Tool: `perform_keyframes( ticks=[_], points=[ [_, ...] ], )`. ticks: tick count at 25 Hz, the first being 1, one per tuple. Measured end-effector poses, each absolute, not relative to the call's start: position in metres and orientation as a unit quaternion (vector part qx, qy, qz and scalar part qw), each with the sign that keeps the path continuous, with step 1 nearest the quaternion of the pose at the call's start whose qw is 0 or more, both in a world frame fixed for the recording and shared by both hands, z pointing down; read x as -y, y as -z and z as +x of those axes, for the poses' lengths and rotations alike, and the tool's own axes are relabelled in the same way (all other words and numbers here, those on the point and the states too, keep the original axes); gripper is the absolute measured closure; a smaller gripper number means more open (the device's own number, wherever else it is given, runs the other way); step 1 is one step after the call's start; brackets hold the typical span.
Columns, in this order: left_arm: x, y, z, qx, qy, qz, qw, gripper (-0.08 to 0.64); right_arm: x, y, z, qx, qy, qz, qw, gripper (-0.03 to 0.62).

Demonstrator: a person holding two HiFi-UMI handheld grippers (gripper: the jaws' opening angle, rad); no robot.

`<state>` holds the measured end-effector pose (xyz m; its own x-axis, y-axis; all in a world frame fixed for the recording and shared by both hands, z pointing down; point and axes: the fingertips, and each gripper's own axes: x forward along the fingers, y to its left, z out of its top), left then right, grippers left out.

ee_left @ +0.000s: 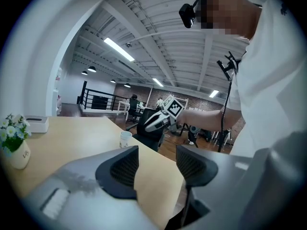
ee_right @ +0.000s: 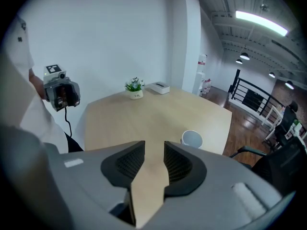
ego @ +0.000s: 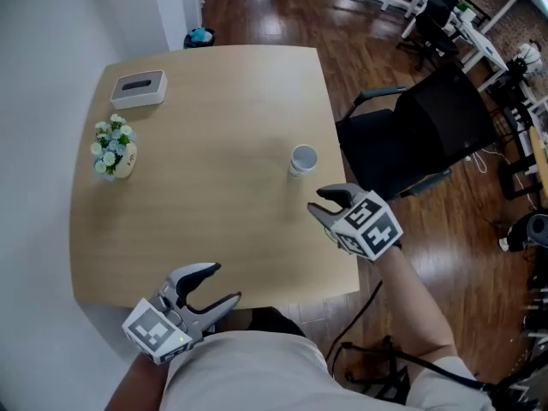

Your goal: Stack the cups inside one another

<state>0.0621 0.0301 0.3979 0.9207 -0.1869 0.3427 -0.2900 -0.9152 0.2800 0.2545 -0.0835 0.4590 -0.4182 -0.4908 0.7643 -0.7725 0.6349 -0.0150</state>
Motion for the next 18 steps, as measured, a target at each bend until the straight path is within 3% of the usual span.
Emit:
perform_keyframes(
  ticks=[12, 18],
  points=[
    [-0.108, -0.392, -0.091, 0.062, -0.138, 0.98, 0.131, 0.308, -0.105, -0.409, 0.083, 0.802, -0.179, 0.521, 0.232, 0.446],
    [-0.126, -0.393, -0.152, 0.065, -0.132, 0.98, 0.136, 0.307, -0.171, -0.403, 0.019, 0.79, -0.183, 0.544, 0.214, 0.446]
  ],
)
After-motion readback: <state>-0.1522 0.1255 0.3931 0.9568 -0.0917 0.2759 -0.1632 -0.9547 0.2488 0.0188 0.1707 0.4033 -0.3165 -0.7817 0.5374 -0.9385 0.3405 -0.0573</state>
